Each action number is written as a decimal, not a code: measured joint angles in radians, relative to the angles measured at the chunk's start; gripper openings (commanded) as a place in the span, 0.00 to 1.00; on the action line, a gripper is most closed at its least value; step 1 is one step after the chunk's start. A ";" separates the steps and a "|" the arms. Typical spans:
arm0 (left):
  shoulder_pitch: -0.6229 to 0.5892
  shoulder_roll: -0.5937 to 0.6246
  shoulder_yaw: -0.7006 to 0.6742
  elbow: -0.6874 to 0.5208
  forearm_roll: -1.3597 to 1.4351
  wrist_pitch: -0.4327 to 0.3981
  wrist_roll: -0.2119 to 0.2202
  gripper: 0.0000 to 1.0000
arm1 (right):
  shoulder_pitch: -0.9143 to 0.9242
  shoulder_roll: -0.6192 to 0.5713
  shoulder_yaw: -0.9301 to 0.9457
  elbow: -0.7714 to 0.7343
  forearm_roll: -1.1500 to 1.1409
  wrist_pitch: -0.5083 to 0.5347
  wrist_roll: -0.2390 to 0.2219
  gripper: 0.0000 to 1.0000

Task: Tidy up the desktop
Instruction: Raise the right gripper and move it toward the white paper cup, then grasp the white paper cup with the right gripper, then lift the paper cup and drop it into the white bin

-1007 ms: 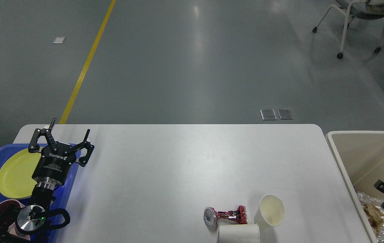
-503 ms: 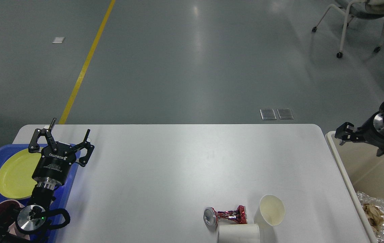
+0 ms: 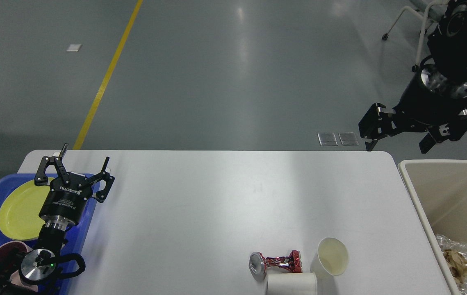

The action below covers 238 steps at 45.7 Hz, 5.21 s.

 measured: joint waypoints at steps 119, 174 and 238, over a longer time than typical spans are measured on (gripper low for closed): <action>0.000 0.000 0.000 0.000 0.000 0.000 0.000 0.96 | -0.854 0.168 0.141 0.026 0.198 -0.831 -0.001 0.00; 0.000 0.000 0.000 0.000 0.000 0.000 0.000 0.96 | 0.019 -0.033 -0.023 0.123 0.199 -0.095 0.008 0.00; 0.000 0.000 0.000 0.000 0.000 0.000 0.000 0.96 | -1.883 -0.137 0.329 -1.312 0.136 -0.942 0.009 0.00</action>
